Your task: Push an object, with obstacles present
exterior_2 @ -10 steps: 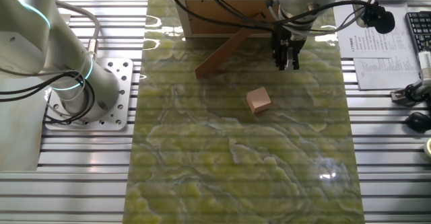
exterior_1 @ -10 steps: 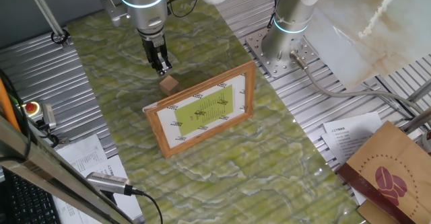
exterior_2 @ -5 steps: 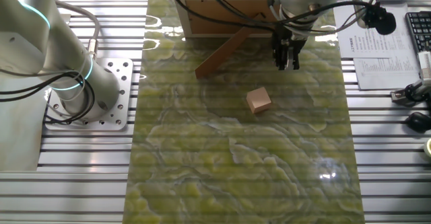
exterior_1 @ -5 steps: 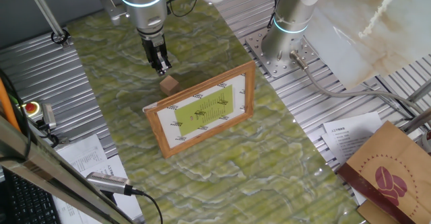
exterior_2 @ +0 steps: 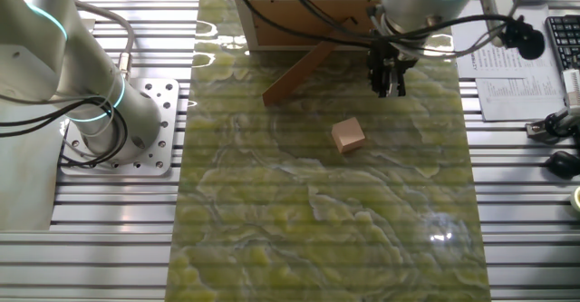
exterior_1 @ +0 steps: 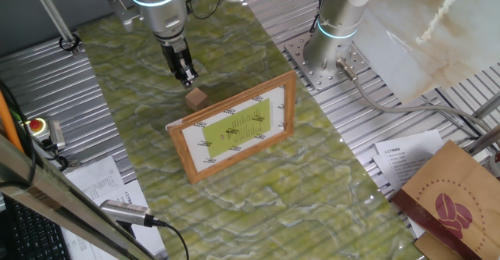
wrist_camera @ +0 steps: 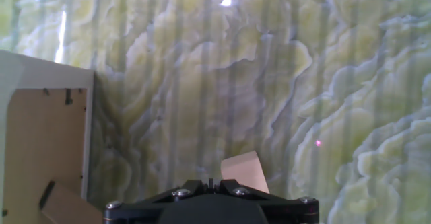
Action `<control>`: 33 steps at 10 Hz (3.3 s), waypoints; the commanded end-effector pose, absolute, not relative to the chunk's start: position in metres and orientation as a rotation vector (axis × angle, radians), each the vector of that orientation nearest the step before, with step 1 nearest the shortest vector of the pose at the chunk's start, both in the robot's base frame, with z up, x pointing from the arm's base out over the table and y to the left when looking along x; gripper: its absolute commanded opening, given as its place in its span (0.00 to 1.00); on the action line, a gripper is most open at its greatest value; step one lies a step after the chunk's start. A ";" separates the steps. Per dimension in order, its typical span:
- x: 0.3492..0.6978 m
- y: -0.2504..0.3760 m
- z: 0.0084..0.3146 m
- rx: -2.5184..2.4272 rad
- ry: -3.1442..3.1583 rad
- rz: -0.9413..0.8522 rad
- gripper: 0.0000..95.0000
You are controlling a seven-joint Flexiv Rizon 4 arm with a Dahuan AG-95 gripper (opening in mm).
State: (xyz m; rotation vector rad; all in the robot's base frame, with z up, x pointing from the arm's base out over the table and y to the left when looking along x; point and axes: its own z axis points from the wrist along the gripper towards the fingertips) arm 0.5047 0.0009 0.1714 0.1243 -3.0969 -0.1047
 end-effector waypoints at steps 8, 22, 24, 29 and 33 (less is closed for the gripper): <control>0.471 -0.013 0.133 0.157 -3.074 -0.089 0.00; 0.425 -0.039 0.086 0.245 -3.072 -0.090 0.00; 0.425 -0.039 0.084 0.256 -3.062 -0.089 0.00; 0.427 -0.040 0.060 0.229 -3.066 -0.082 0.00; 0.428 -0.039 0.045 0.219 -3.066 -0.070 0.00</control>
